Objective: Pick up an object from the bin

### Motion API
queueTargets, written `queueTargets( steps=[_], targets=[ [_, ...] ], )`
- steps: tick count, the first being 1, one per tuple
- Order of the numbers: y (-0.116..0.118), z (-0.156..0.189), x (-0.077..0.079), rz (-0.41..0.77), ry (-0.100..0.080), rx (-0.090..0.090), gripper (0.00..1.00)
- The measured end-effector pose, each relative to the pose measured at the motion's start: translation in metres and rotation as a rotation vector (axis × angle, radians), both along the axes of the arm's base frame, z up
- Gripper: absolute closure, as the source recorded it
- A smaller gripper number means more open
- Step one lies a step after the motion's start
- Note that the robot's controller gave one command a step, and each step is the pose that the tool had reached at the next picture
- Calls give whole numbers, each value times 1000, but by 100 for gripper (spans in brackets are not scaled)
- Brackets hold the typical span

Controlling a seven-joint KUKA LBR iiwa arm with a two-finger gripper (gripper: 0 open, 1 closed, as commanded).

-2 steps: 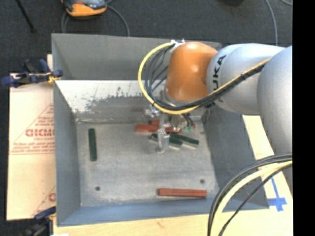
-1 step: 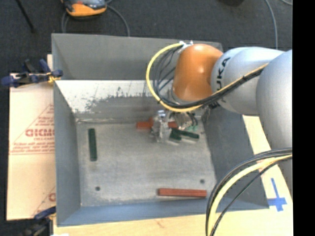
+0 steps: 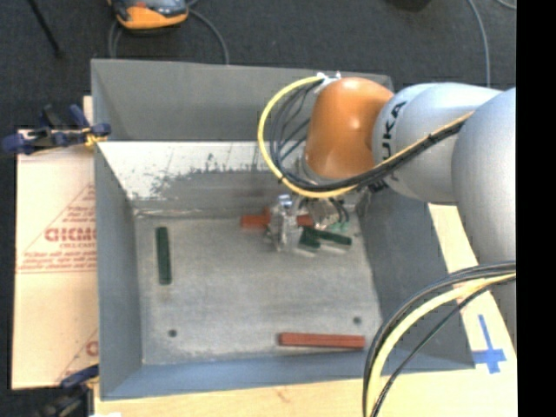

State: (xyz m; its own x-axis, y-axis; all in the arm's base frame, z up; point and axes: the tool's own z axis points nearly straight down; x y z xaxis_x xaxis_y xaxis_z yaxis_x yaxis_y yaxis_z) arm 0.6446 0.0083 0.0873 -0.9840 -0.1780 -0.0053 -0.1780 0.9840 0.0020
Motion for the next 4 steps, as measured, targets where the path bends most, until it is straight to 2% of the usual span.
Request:
queueTargets(
  steps=[1,2,3,4],
  targets=[
    [-24,58,2,3,5,-3,100],
    [-16,129,10,-23,-1,-1,0],
    [-16,128,10,-23,-1,-1,0],
    [-34,69,6,-25,-6,-1,0]
  ],
)
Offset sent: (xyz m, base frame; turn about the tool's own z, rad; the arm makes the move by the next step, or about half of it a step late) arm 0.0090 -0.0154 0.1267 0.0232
